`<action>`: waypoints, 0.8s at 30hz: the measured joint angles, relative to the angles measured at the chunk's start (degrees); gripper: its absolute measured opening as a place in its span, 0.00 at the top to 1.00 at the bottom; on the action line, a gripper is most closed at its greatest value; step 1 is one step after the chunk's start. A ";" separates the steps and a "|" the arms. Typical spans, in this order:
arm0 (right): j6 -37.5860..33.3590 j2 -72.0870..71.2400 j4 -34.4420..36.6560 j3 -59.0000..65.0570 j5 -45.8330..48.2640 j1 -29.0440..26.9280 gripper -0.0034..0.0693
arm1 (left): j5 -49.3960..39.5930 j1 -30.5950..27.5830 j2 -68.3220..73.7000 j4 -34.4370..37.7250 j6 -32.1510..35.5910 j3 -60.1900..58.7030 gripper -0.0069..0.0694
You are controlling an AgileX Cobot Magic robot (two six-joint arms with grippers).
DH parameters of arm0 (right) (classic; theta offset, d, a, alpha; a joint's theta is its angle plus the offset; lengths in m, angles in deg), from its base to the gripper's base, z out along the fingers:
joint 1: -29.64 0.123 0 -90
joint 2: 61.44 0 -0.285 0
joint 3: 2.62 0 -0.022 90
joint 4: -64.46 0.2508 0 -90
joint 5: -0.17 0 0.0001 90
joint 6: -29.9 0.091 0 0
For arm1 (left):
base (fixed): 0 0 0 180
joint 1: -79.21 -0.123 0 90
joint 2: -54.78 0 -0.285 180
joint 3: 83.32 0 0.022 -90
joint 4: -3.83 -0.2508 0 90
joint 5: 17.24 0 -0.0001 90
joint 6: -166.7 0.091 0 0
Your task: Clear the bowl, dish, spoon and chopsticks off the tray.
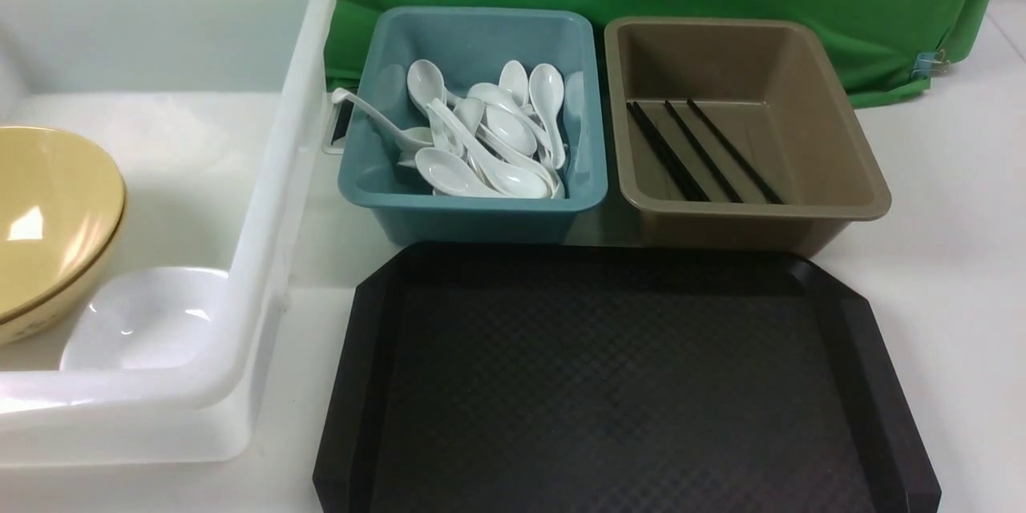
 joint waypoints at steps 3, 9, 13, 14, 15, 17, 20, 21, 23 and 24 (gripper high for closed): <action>1.10 -9.64 -1.03 10.77 -7.04 0.00 0.94 | 5.52 0.00 -5.02 1.94 0.00 -7.73 0.92; 1.83 -17.92 -1.41 20.15 -14.11 0.00 0.93 | 14.13 0.00 -7.64 7.78 -0.07 -17.68 0.92; 1.95 -17.92 -1.41 20.89 -15.45 0.00 0.89 | 16.03 0.00 -7.64 8.44 -0.07 -20.06 0.91; 1.95 -17.92 -1.41 20.89 -15.45 0.00 0.89 | 16.03 0.00 -7.64 8.44 -0.07 -20.07 0.91; 1.95 -17.92 -1.41 21.03 -15.44 -0.06 0.88 | 16.40 0.00 -7.64 8.44 -0.07 -20.07 0.91; 1.95 -17.92 -1.41 21.05 -15.44 -0.06 0.87 | 16.78 0.00 -7.64 8.44 -0.07 -20.07 0.91; 1.95 -17.92 -1.41 21.05 -15.60 -0.06 0.86 | 17.12 0.00 -7.64 7.79 -0.07 -20.07 0.91; 1.95 -17.92 -1.41 21.05 -15.60 -0.06 0.86 | 17.12 0.00 -7.64 7.67 -0.07 -20.07 0.91; 1.95 -17.92 -1.41 21.05 -15.60 -0.06 0.86 | 17.12 0.00 -7.64 6.47 -0.07 -20.07 0.91; 1.95 -17.92 -1.35 21.05 -15.60 -0.06 0.85 | 17.12 0.00 -7.64 5.88 -0.07 -20.07 0.91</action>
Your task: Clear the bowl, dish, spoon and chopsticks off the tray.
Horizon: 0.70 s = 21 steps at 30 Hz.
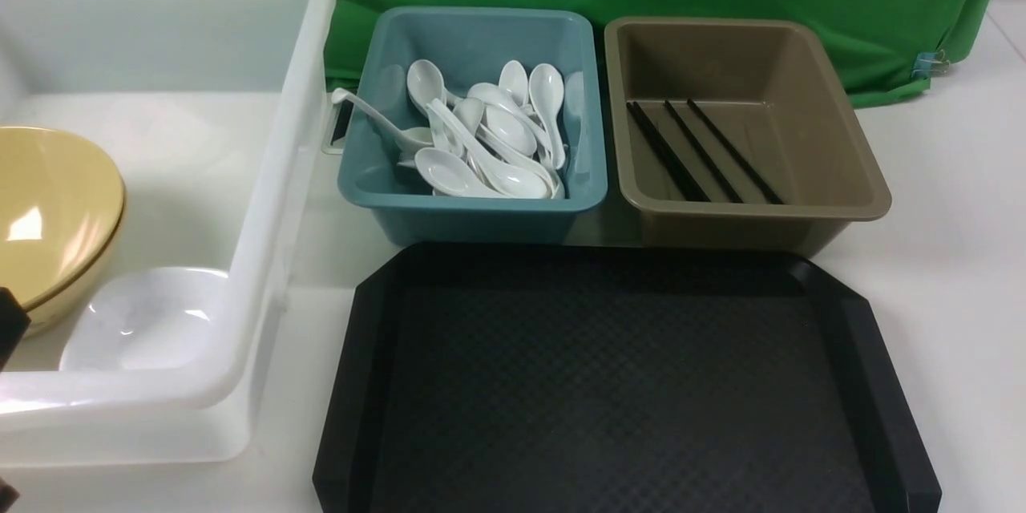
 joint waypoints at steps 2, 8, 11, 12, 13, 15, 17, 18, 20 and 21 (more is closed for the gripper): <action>0.00 0.00 0.00 0.00 0.00 0.00 0.85 | 0.00 0.00 0.00 -1.08 0.00 0.00 0.91; 0.00 0.00 0.05 0.00 0.00 0.00 0.82 | 0.00 0.00 0.00 -3.56 0.06 0.00 0.91; 0.00 0.00 0.10 0.00 0.00 0.00 0.82 | 0.00 0.00 0.00 -3.68 0.06 0.00 0.91; 0.00 0.00 0.10 0.00 0.00 0.00 0.81 | 0.00 0.00 0.00 -3.90 0.06 0.00 0.91; 0.00 0.00 0.10 0.00 0.00 0.00 0.81 | 0.00 0.00 0.00 -4.53 0.06 0.00 0.91; 0.00 0.00 0.10 0.00 0.00 0.00 0.80 | 0.00 0.00 -0.12 -6.21 -0.08 -0.05 0.91; 0.00 0.00 0.10 0.00 0.00 0.00 0.80 | 0.64 -0.51 -1.04 -10.62 -1.86 -1.40 0.91; 0.00 0.00 0.10 0.00 0.00 0.00 0.79 | 0.76 -0.72 -1.34 -11.52 -2.23 -1.89 0.91; 0.00 0.00 0.10 0.00 0.00 0.00 0.79 | 1.72 -2.37 -3.32 -16.01 -4.04 -4.87 0.91; 0.04 0.00 0.10 0.00 0.00 0.00 0.79 | 2.87 -3.80 -5.08 -18.35 -5.27 -8.03 0.91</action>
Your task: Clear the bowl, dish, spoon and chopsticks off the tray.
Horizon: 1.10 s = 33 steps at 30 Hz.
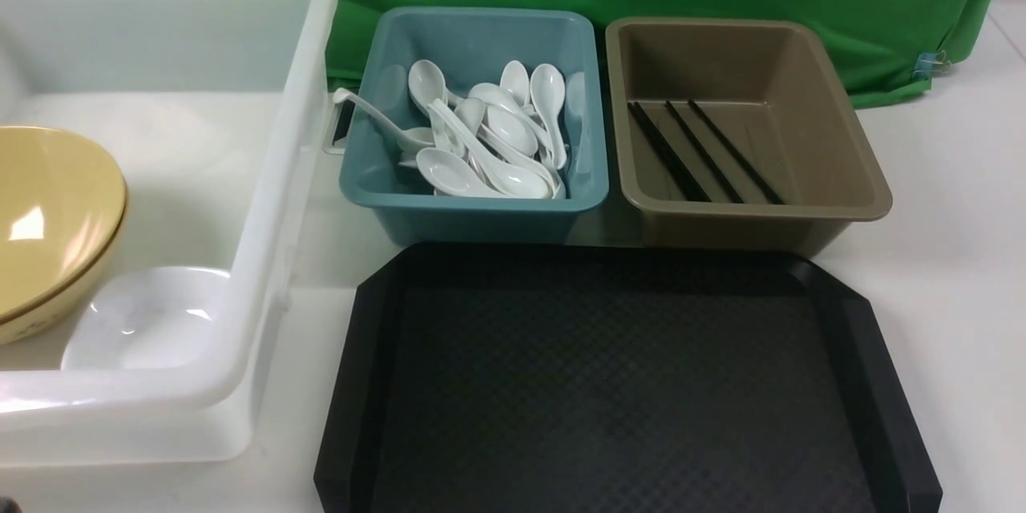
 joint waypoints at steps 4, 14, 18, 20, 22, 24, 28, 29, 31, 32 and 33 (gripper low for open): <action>0.00 0.00 0.00 0.00 0.00 0.00 0.78 | 4.78 -3.88 -5.15 -2.41 -1.66 -10.74 0.91; 0.00 0.00 0.16 0.05 0.03 -0.04 0.75 | -0.64 -4.58 -6.61 -4.06 -2.06 -12.52 0.91; 0.00 0.00 0.23 0.05 0.03 -0.04 0.74 | -0.08 -4.58 -6.61 -4.06 -2.06 -12.52 0.91; 0.00 0.00 0.23 0.05 0.03 -0.04 0.73 | -0.08 -4.58 -6.61 -4.12 -2.06 -12.52 0.91; 0.00 0.00 0.23 0.05 0.03 -0.04 0.73 | -0.01 -4.58 -6.61 -4.17 -2.06 -12.52 0.91; 0.00 0.00 0.26 0.05 0.03 -0.04 0.72 | -0.01 -4.58 -6.61 -4.17 -2.06 -12.52 0.91; 0.00 0.00 0.43 0.05 0.03 -0.04 0.71 | 0.00 -4.58 -6.68 -4.17 -2.06 -12.52 0.91; 0.00 0.00 0.40 0.05 0.03 -0.04 0.71 | 0.00 -4.58 -6.68 -4.17 -2.06 -12.52 0.91; 0.00 0.00 0.44 0.05 0.03 -0.04 0.71 | 0.00 -4.58 -6.68 -4.17 -2.06 -12.52 0.91; 0.00 0.00 0.44 0.05 0.03 -0.04 0.70 | 0.00 -4.58 -6.68 -4.17 -2.06 -12.52 0.91; 0.00 0.00 0.44 0.05 0.03 -0.04 0.70 | 0.00 -4.58 -6.68 -4.17 -2.06 -12.52 0.91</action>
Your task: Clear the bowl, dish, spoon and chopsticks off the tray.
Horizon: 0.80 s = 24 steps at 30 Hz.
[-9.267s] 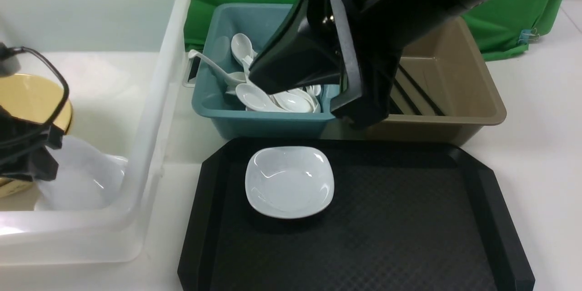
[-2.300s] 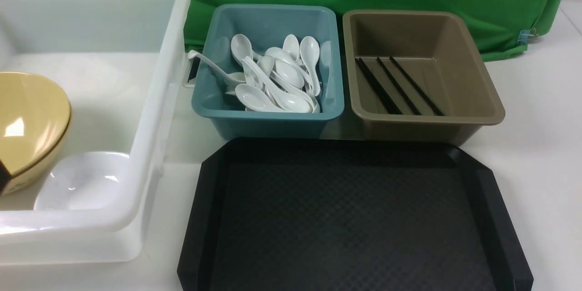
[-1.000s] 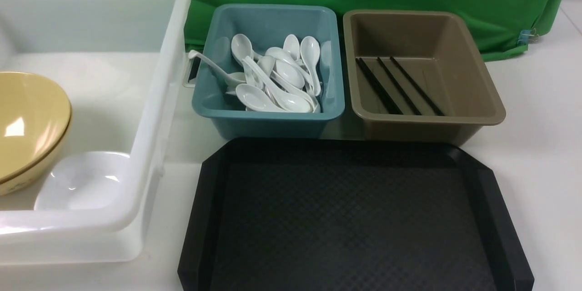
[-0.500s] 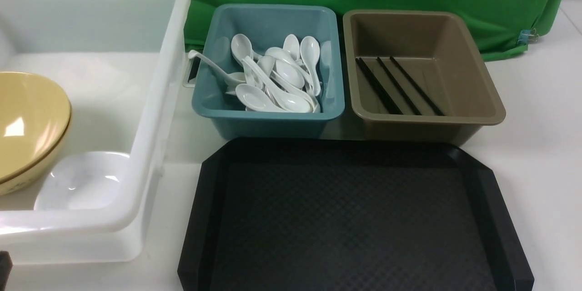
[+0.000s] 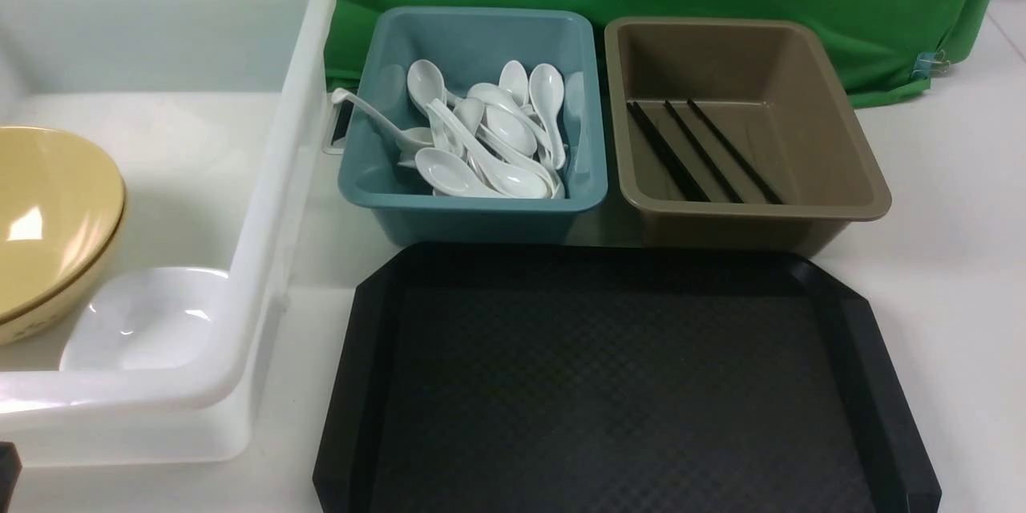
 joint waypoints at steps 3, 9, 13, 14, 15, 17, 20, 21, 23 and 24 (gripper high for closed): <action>0.00 0.00 0.82 0.00 -0.31 0.00 0.69 | 0.00 0.00 0.00 0.00 0.00 0.00 0.91; -10.24 0.00 22.40 1.47 -3.06 -0.07 0.67 | 0.05 0.00 -0.05 -0.04 0.00 0.00 0.91; -18.53 0.00 32.18 3.17 -4.24 -0.07 0.66 | 0.05 0.00 -0.05 -0.11 0.00 0.00 0.91; -19.13 0.00 33.34 3.62 -4.46 -0.07 0.66 | 0.05 0.00 -0.05 -0.11 0.00 0.00 0.91; -19.52 0.00 33.83 3.96 -4.59 -0.07 0.66 | 0.05 0.00 -0.05 -0.11 0.00 0.00 0.91; -20.37 0.00 34.19 5.19 -5.01 -0.13 0.65 | 0.05 0.00 -0.05 -0.14 0.00 0.00 0.91; -23.10 0.11 34.19 8.95 -5.23 -4.15 0.65 | 0.05 0.00 -0.05 -0.14 0.00 0.00 0.91; -23.75 0.11 34.19 10.25 -5.29 -6.58 0.64 | 0.05 0.00 -0.05 -0.18 0.00 0.00 0.91; -24.93 0.16 34.19 13.75 -5.29 -13.32 0.64 | 0.05 0.00 -0.05 -0.20 0.00 0.00 0.91; -25.19 0.19 34.19 14.18 -5.29 -14.16 0.64 | 0.05 0.00 -0.05 -0.20 0.00 0.00 0.91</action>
